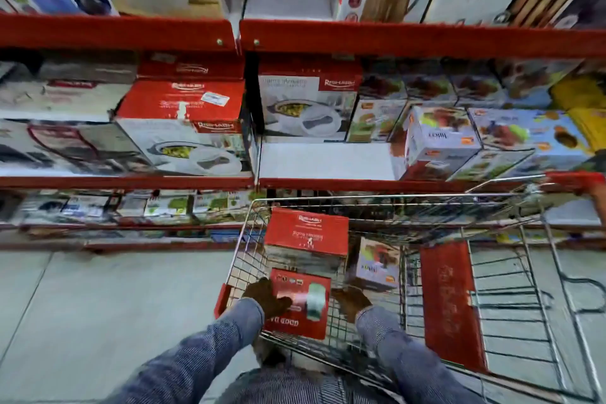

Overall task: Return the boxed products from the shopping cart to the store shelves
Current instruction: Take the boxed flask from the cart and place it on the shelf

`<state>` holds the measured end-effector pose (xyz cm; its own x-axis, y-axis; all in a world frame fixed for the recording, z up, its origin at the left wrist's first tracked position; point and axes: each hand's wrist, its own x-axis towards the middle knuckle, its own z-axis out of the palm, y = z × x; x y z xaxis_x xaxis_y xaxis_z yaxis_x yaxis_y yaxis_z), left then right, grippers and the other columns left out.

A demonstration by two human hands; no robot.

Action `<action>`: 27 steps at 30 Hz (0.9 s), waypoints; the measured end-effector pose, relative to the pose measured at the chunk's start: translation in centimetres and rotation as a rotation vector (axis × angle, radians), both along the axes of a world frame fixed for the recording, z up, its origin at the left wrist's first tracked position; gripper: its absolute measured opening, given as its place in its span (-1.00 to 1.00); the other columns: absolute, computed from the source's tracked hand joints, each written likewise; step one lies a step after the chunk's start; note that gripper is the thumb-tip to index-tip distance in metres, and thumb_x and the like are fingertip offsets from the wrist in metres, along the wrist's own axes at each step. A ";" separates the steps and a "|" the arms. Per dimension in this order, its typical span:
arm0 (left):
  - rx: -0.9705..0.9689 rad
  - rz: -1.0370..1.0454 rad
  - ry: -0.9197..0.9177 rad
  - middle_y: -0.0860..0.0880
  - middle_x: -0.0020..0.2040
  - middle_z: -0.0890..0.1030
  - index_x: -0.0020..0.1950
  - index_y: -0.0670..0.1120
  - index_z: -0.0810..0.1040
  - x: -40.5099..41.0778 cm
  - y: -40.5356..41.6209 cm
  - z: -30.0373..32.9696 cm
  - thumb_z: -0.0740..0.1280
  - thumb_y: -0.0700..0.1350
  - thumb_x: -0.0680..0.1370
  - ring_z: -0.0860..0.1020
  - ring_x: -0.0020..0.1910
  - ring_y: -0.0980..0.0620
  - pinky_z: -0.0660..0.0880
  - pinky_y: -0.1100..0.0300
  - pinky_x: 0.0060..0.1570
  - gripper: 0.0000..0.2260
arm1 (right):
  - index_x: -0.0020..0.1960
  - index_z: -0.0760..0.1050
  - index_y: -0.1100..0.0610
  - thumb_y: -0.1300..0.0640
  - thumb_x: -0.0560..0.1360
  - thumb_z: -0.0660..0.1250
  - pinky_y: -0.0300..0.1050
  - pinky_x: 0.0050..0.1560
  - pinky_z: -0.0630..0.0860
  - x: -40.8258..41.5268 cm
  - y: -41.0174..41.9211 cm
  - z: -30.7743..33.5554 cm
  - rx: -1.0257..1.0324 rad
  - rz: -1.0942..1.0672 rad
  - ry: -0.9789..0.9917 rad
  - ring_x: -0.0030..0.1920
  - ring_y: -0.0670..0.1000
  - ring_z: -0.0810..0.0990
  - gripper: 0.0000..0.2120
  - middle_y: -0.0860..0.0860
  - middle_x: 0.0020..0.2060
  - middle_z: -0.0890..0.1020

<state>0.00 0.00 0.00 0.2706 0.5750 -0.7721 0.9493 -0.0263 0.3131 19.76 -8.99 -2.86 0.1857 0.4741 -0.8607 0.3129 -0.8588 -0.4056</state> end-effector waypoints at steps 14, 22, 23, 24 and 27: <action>-0.197 0.643 -0.315 -0.15 0.09 0.71 0.18 -0.08 0.62 -0.9 0.2 1.9 0.42 0.02 0.23 0.65 0.02 -0.14 0.56 -0.03 0.19 -0.48 | -0.27 0.61 -0.04 0.05 0.36 0.35 0.02 0.14 0.48 -2.0 -1.9 3.5 0.106 -0.505 0.181 0.01 0.10 0.55 -0.93 0.04 -0.12 0.64; 0.106 0.642 -0.778 0.08 -0.15 0.75 0.03 0.14 0.64 -1.3 1.8 14.4 0.39 0.06 0.31 0.68 -0.11 0.16 0.59 0.07 -0.07 -0.70 | 0.12 0.57 -0.24 -0.07 0.38 0.32 -0.02 0.00 0.66 0.1 -0.9 15.9 0.783 -0.444 0.179 0.05 0.02 0.70 -0.69 -0.08 -0.03 0.74; 0.145 0.607 -0.825 0.07 -0.12 0.75 0.07 0.12 0.64 -1.1 2.1 16.2 0.39 0.06 0.30 0.69 -0.05 0.10 0.61 0.04 -0.03 -0.66 | 0.17 0.54 -0.21 -0.10 0.34 0.34 -0.17 -0.07 0.64 0.6 -0.5 17.6 0.843 -0.417 0.172 -0.02 -0.13 0.70 -0.61 -0.17 -0.04 0.73; 0.194 0.579 -0.868 0.05 -0.08 0.75 0.13 0.08 0.64 -1.0 2.3 17.9 0.39 0.04 0.30 0.68 0.00 0.02 0.61 0.00 0.00 -0.61 | 0.22 0.50 -0.17 -0.05 0.35 0.36 -0.25 -0.15 0.62 1.1 -0.1 19.0 0.901 -0.400 0.164 -0.10 -0.19 0.70 -0.57 -0.17 -0.03 0.73; 0.400 0.443 -0.974 -0.07 0.08 0.71 0.28 -0.08 0.59 -0.6 2.9 22.4 0.37 0.11 0.27 0.66 0.07 -0.11 0.61 -0.07 0.06 -0.40 | 0.34 0.43 -0.03 0.34 0.48 0.31 -0.17 -0.13 0.64 2.9 1.4 22.8 1.055 -0.334 0.131 -0.07 -0.09 0.70 -0.51 0.06 0.08 0.71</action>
<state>-0.64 2.91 22.36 0.3664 0.9266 -0.0851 0.2581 -0.0133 0.9660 22.63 -7.62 19.98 0.3782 0.9224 -0.0779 0.0318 -0.0971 -0.9948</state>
